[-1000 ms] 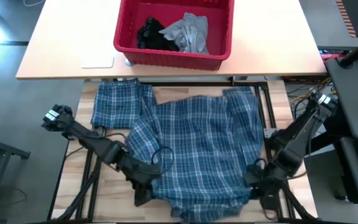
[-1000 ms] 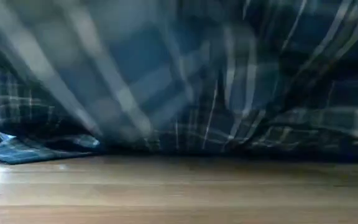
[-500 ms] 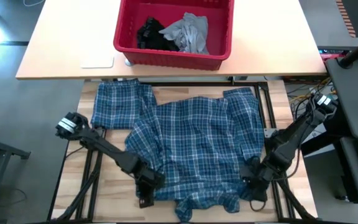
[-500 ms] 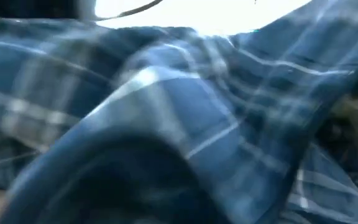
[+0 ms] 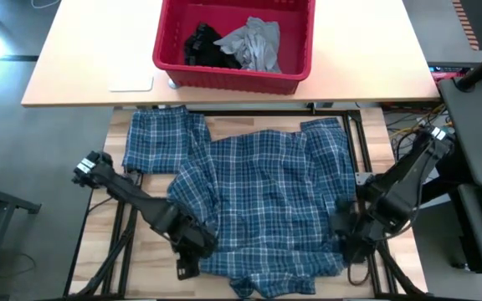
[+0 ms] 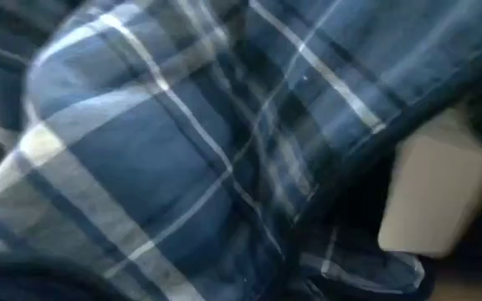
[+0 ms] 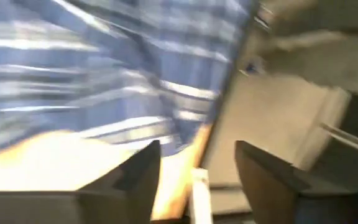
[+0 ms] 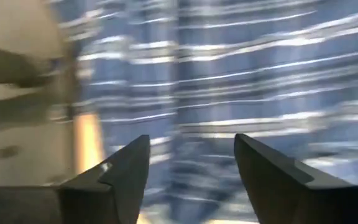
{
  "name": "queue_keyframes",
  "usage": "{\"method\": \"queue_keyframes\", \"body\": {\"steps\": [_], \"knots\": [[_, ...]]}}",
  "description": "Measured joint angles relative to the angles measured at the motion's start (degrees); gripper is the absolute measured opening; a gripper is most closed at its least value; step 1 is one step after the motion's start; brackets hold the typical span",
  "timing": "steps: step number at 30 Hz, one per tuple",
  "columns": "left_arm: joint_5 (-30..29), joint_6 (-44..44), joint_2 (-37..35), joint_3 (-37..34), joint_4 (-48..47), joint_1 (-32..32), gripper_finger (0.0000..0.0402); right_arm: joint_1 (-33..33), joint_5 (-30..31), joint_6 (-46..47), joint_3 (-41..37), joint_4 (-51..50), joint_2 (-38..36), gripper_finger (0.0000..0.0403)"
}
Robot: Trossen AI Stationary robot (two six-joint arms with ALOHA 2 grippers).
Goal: Fold Laundry from Bin
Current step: Fold the blue patterned long sleeve shirt
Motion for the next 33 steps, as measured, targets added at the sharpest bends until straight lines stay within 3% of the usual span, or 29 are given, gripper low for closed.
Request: {"method": "queue_keyframes", "body": {"steps": [4, 7, 10, 12, 17, 20, 23, 28, 33], "knots": [[-13.5, 1.3, -0.2, 10.9, -13.7, 2.3, 0.0260, -7.9, 8.3, -4.5, 1.4, -8.4, -1.0, 0.0249], [-26.6, 4.5, -1.1, 15.0, -17.3, 7.4, 0.0289, -18.5, 9.7, -12.3, -3.5, -2.4, -2.7, 0.0251], [-35.5, 10.4, -1.4, 12.7, -11.0, 16.2, 0.0292, -31.0, 8.0, -20.0, -11.5, 10.8, -2.8, 0.0251], [-36.3, 15.4, -1.2, 7.6, -2.4, 22.2, 0.0287, -37.8, 6.5, -21.8, -16.9, 18.4, -1.9, 0.0248], [-25.1, 20.2, -0.6, -13.2, 25.2, 33.0, 0.0276, -49.3, 5.0, -20.9, -25.0, 30.5, 1.4, 0.0236], [-24.9, 19.2, -0.5, -26.3, 41.1, 37.0, 0.0274, -54.9, 2.3, -20.8, -26.8, 34.2, 4.5, 0.0234], [-25.0, 20.5, -0.3, -34.9, 54.4, 40.7, 0.0274, -60.6, -2.3, -22.1, -27.5, 37.6, 10.1, 0.0233], [-31.6, 24.5, 4.7, -37.2, 58.7, 48.8, 0.0274, -70.8, -3.1, -26.6, -25.5, 44.3, 19.5, 0.0233], [-35.5, 31.1, 9.6, -31.6, 57.0, 58.4, 0.0273, -81.8, 0.4, -34.0, -18.3, 45.8, 25.1, 0.0233]]}}
